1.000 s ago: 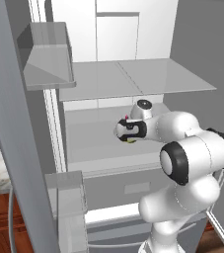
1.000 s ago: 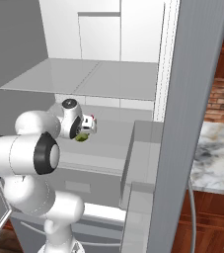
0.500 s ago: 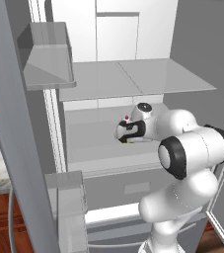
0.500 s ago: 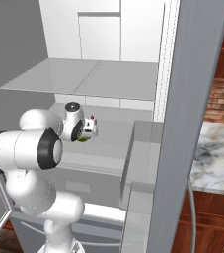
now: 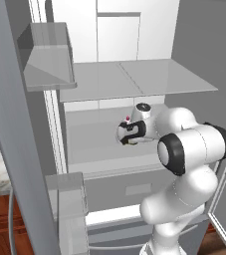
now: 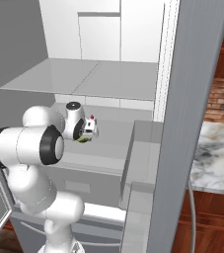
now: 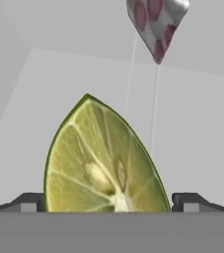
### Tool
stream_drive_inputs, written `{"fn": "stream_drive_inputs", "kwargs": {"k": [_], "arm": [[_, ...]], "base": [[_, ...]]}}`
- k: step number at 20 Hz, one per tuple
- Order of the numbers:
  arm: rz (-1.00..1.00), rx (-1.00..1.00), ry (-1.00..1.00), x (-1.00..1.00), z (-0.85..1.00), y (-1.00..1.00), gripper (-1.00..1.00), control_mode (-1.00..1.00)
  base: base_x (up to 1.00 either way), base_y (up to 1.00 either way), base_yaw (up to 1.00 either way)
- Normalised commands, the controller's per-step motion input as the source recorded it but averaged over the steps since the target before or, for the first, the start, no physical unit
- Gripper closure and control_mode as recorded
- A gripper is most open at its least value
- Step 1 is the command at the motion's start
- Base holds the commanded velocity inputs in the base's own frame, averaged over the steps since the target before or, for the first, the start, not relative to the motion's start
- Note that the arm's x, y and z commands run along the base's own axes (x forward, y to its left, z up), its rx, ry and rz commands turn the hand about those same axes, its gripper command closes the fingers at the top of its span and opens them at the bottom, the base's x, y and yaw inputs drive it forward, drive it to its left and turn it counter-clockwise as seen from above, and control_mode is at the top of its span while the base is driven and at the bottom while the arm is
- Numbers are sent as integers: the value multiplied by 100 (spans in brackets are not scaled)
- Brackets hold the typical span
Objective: Take the lemon wedge from the fridge and place it on the plate with fish on the dining counter.
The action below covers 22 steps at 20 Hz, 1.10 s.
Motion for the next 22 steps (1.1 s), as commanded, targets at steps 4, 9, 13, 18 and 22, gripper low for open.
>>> {"fn": "stream_drive_inputs", "kwargs": {"k": [4, 9, 13, 18, 22], "arm": [[0, -9, 9, 0, -55, 0, 100, -100], [0, -4, 0, 0, -10, 1, 100, -100], [0, 0, 0, 0, -4, 0, 100, -100], [0, 0, -2, -36, 2, 0, 100, -100], [0, 0, -12, -76, 25, 0, 100, -100]], "base": [[0, 0, 0], [0, 0, 0], [0, 0, 0], [0, 0, 0], [0, 0, 0]]}}
